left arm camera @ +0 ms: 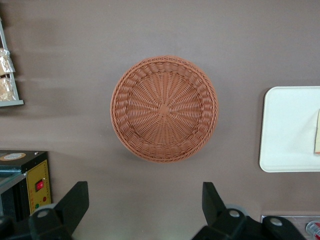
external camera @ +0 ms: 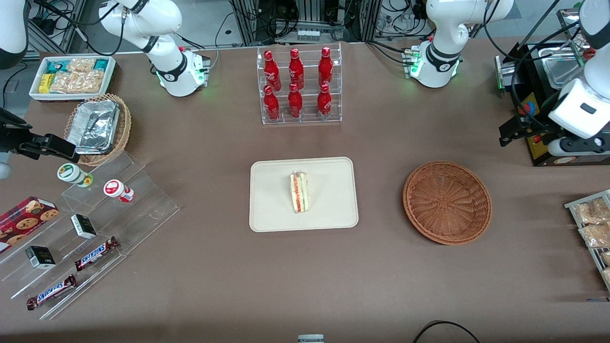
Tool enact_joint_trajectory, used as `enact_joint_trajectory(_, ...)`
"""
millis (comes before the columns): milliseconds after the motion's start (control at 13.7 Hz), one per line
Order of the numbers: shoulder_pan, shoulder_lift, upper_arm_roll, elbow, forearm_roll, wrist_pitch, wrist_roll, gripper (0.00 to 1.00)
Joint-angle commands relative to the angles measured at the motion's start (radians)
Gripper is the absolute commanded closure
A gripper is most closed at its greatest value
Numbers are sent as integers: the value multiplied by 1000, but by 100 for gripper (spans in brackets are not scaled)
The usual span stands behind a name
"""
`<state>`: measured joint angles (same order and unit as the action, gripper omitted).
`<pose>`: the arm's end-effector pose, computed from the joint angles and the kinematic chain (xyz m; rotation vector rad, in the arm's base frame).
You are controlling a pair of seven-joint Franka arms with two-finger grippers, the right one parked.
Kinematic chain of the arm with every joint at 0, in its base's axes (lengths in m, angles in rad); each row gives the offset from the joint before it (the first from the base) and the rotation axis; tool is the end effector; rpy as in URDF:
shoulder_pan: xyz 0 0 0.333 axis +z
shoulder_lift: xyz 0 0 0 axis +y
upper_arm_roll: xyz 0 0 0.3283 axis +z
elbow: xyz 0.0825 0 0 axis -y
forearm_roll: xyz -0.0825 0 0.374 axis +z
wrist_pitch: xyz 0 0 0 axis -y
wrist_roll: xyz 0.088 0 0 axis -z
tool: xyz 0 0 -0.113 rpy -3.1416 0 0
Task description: Place sandwich from basket to tray
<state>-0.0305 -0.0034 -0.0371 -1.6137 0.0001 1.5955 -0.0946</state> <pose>0.5434 -0.0368 0.6150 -3.1398 -0.0424 0.0231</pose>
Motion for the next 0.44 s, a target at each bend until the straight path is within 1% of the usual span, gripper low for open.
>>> enact_joint_trajectory(0, 35, 43, -32, 75, -14, -37, -10, 0)
enact_joint_trajectory(366, 35, 37, -30, 75, -14, -46, -1, 0)
